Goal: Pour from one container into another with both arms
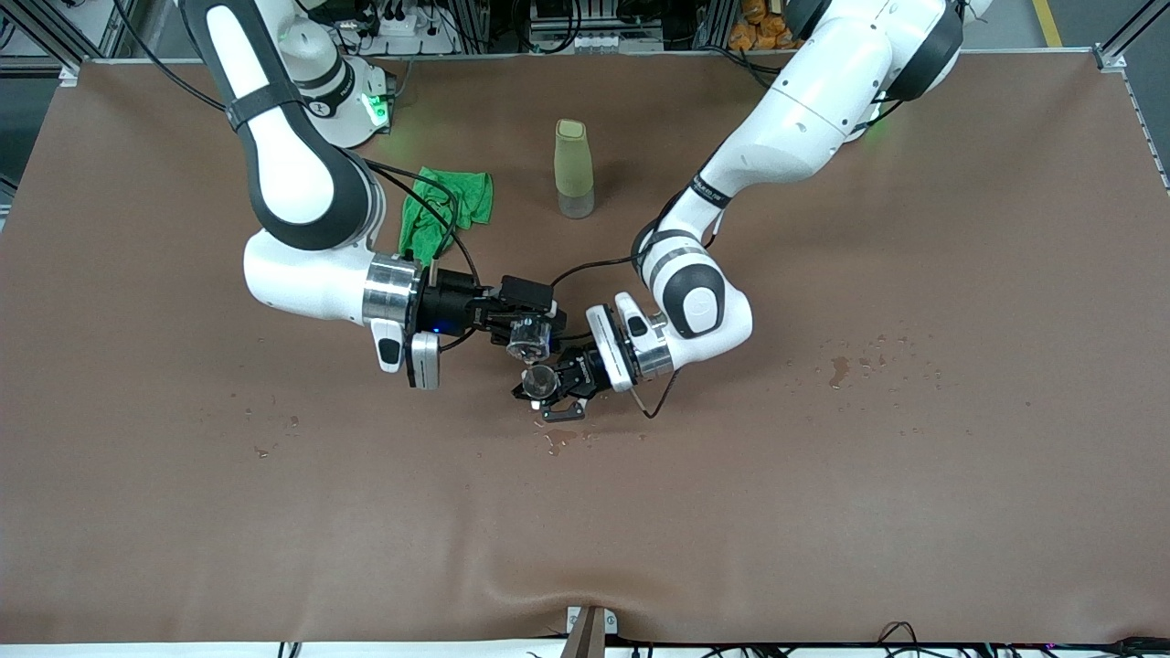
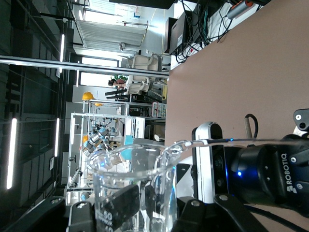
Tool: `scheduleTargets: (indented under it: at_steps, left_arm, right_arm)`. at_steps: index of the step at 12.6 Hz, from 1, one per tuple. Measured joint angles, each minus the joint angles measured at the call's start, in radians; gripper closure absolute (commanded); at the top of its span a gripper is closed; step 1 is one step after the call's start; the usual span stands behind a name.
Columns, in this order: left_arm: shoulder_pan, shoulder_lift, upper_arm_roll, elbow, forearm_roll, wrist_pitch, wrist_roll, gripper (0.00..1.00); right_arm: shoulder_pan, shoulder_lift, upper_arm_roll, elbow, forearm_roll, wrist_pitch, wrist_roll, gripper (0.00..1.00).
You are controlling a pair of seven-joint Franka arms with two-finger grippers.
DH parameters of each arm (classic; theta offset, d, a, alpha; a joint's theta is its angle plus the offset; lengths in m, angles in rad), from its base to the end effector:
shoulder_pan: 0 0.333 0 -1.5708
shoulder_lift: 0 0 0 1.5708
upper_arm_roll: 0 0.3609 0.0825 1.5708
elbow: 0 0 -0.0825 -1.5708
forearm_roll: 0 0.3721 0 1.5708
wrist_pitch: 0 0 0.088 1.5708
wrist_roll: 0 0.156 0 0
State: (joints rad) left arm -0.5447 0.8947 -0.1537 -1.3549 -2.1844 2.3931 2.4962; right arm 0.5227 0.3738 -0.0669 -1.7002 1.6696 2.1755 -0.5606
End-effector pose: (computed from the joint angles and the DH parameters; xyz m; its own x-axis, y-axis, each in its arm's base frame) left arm 0.6347 -0.5301 0.2439 0.0653 -0.0655 0.9957 -0.9473 -0.3177 0.0413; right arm 0.6082 0.3921 0.4594 0.9900 -0.0998 0.0995 0.0740 -0.2323 -0.9698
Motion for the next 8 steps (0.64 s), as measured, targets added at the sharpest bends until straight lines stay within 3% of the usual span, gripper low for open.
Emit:
scheduleTargets:
  at_steps: [8]
  left_arm:
    - [0.000,0.000,0.004,0.000,0.000,0.000,0.000,1.00]
  right_arm:
    - [0.000,0.005,0.001,0.002,0.000,-0.004,0.081,1.00]
